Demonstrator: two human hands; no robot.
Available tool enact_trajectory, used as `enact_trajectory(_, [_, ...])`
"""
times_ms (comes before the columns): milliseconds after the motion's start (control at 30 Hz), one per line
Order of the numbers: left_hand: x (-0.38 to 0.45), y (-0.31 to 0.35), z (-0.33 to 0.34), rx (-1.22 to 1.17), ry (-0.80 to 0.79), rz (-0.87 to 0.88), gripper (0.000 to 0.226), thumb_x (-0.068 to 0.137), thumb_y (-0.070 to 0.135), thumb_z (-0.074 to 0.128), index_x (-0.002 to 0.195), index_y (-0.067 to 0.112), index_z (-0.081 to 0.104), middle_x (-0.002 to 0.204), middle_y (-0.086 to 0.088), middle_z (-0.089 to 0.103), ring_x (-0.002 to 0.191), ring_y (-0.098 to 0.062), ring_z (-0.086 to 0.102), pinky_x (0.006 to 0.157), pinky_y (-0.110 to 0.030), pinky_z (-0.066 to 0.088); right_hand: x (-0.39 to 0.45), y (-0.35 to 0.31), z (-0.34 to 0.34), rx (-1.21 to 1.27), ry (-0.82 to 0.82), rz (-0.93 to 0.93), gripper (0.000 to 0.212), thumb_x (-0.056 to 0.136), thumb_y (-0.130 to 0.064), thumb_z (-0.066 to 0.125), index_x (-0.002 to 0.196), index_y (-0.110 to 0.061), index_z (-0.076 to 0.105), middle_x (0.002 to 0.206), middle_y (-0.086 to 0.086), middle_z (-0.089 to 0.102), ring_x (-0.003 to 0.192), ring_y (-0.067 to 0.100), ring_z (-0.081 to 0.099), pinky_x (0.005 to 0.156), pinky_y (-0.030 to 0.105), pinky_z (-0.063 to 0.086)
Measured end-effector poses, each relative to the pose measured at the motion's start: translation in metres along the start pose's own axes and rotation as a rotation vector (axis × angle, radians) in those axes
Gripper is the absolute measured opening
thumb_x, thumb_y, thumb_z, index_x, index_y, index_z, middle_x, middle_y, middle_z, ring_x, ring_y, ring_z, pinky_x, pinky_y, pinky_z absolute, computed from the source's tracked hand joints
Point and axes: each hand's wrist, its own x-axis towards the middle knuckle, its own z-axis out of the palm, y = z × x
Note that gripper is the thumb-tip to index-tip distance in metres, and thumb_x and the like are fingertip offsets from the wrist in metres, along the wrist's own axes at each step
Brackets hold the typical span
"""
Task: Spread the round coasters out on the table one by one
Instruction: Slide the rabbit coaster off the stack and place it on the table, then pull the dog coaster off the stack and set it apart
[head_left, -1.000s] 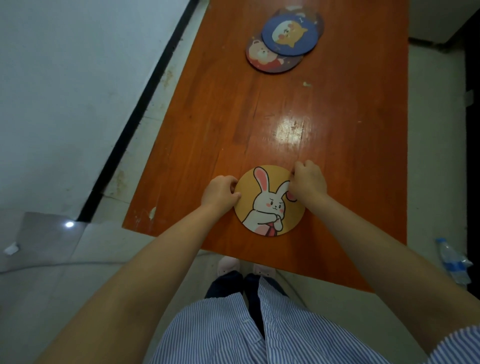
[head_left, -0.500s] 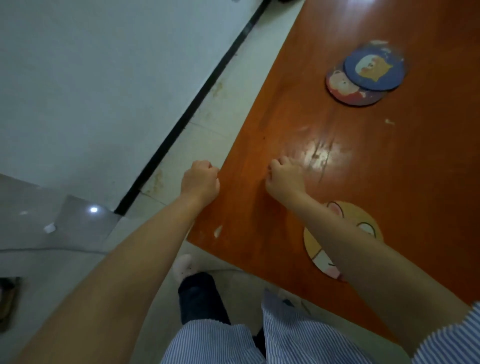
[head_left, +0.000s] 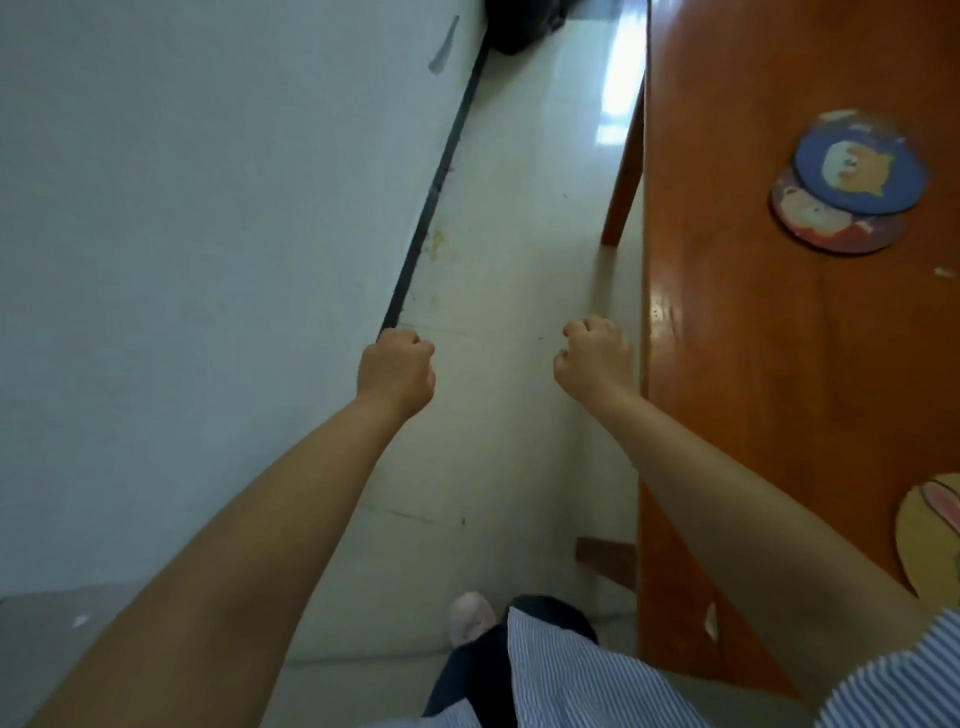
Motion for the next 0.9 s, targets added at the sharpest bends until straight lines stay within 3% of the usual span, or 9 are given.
enact_trajectory(200, [0.08,0.014,-0.008,0.023,-0.059,0.168,0.029,0.086,0.014,0.046,0.109,0.002,0.059,0.117,-0.019,0.058,0.11,-0.035,0.048,0.085,-0.043,0.046,0.055,0.008,-0.006,0.016,0.058,0.11,0.034,0.084,-0.011,0.05,0.115,-0.001,0.057,0.122,0.02,0.056,0.115,0.035,0.047,0.097,0.041,0.039])
enact_trajectory(300, [0.125,0.033,-0.015,0.052,-0.089,0.257,0.03,0.087,0.015,0.045,0.113,0.005,0.057,0.122,-0.016,0.055,0.115,-0.034,0.045,0.088,-0.043,0.043,0.092,0.022,-0.017,0.035,0.091,0.169,0.031,0.084,-0.009,0.049,0.111,0.001,0.058,0.118,0.02,0.058,0.111,0.035,0.049,0.102,0.044,0.037])
enact_trajectory(400, [0.182,0.056,-0.026,0.079,-0.084,0.36,0.03,0.088,0.014,0.043,0.113,0.008,0.059,0.122,-0.013,0.057,0.115,-0.033,0.044,0.087,-0.042,0.044,0.137,0.037,-0.032,0.084,0.131,0.253,0.034,0.083,-0.009,0.05,0.115,-0.002,0.057,0.123,0.017,0.055,0.116,0.034,0.047,0.101,0.044,0.039])
enact_trajectory(667, [0.329,0.147,-0.06,0.148,-0.111,0.584,0.032,0.088,0.016,0.042,0.117,0.011,0.054,0.124,-0.011,0.056,0.116,-0.031,0.044,0.086,-0.041,0.044,0.23,0.113,-0.086,0.066,0.232,0.471,0.032,0.084,-0.01,0.05,0.114,0.001,0.057,0.121,0.021,0.056,0.114,0.036,0.048,0.093,0.041,0.041])
enact_trajectory(900, [0.42,0.235,-0.044,0.139,-0.159,0.849,0.029,0.09,0.021,0.04,0.112,0.01,0.055,0.119,-0.013,0.058,0.113,-0.032,0.047,0.087,-0.041,0.045,0.262,0.181,-0.105,0.115,0.329,0.678,0.032,0.088,-0.012,0.048,0.115,0.002,0.056,0.122,0.021,0.055,0.115,0.036,0.047,0.094,0.045,0.042])
